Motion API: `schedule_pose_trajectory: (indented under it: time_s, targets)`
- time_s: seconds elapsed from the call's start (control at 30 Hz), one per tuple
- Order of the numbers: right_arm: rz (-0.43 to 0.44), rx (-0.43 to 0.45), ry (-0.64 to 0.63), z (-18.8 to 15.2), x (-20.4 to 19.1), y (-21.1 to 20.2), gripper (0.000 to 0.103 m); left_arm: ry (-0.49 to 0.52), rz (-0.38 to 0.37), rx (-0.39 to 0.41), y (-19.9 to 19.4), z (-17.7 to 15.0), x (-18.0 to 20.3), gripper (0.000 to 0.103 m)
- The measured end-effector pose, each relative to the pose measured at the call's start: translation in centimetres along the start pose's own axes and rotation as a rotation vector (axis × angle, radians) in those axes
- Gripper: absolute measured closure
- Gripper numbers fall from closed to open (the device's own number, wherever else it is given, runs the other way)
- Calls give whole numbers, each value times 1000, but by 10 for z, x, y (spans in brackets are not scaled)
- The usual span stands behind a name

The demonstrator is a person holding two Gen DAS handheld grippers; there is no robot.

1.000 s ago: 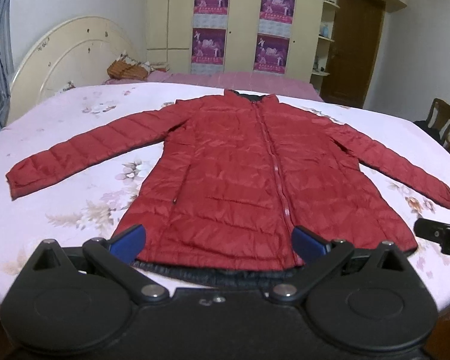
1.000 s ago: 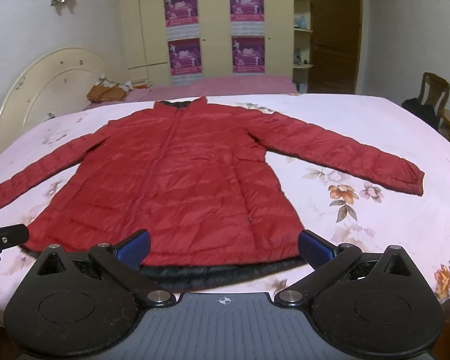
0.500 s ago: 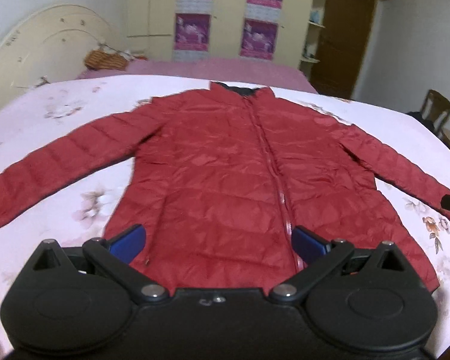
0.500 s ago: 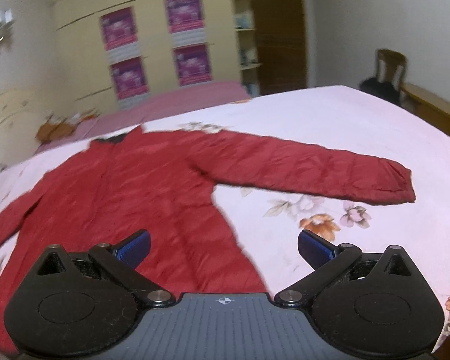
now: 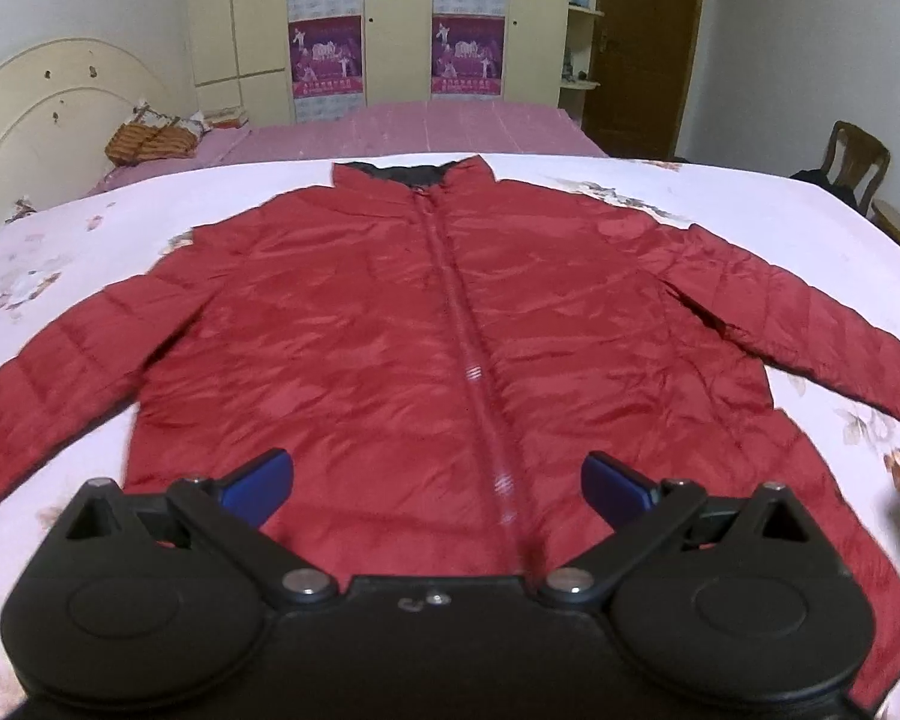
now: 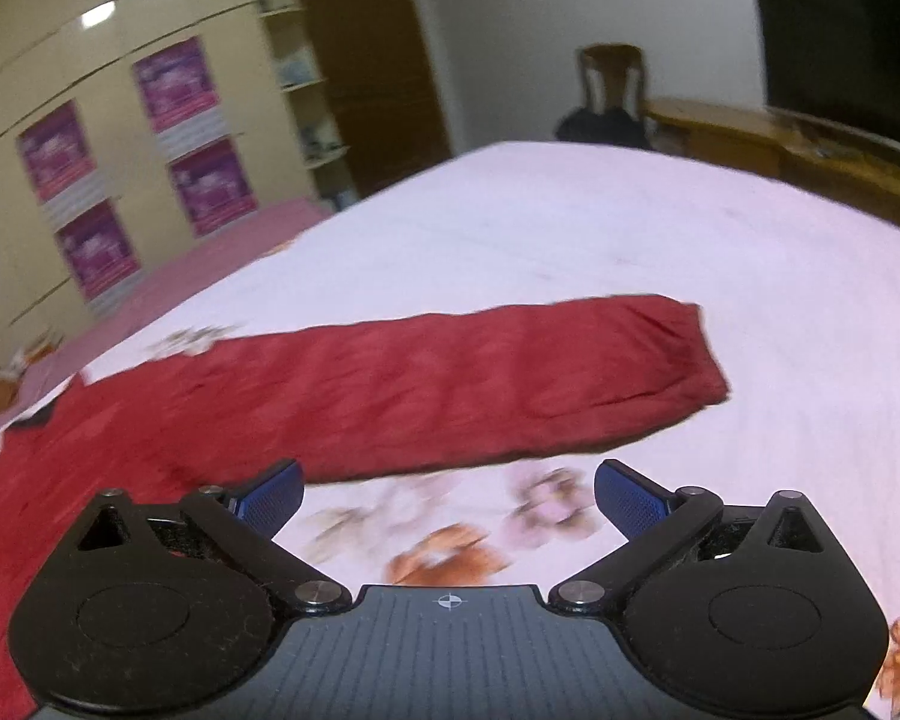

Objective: Fold large clothes

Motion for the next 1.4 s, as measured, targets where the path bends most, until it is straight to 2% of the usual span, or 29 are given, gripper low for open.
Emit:
schedule_pose_trajectory:
  time_s: [0.03,0.07,0.1,0.13,0.3,0.5,0.6,0.7,0.77,0.83,0.93,1.1,1.2,1.4]
  targets:
    - [0,-8,20,1,8,6,3,1,-3,-4,5,4,6,1]
    - [0,-17,41,3,17,12,16,5,-8,-4,9,7,12,1]
    - [-7,-37,62,2,22,20,51,14,-7,-6,14,12,19,1]
    - [-11,-54,90,1,29,26,55,22,-4,-9,19,16,24,1]
    - [41,-69,236,4,57,38,55,28,2,-26,43,29,46,1]
    - [91,-20,406,18,95,44,55,15,33,-34,57,39,46,1]
    - [78,-6,403,26,102,45,55,-22,51,-43,60,44,34,1]
    - [21,6,344,32,102,44,56,-57,64,-44,60,48,18,1]
    - [-34,9,271,38,97,46,66,-62,56,-56,61,49,8,1]
    - [-57,16,200,44,91,48,89,-60,55,-70,59,46,-4,3]
    - [-55,57,79,53,70,36,96,-79,67,-75,54,38,-28,4]
    - [22,128,-91,60,-1,10,97,-131,47,-50,50,33,-67,9]
    - [103,138,-218,43,-63,-9,97,-153,29,-36,53,35,-88,11]
    - [303,116,-493,-18,-206,-41,97,-210,-5,-12,55,34,-133,15]
Point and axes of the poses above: each gripper's, at about its wrist camera, not at the fingertips, and y roughly the way its jaws point, x to its right, z to its top, the point moved 9 cm from there along y, roughly the way its jaws point, and after that the axes turned 3 degrees about y, right-handed, at the moved point
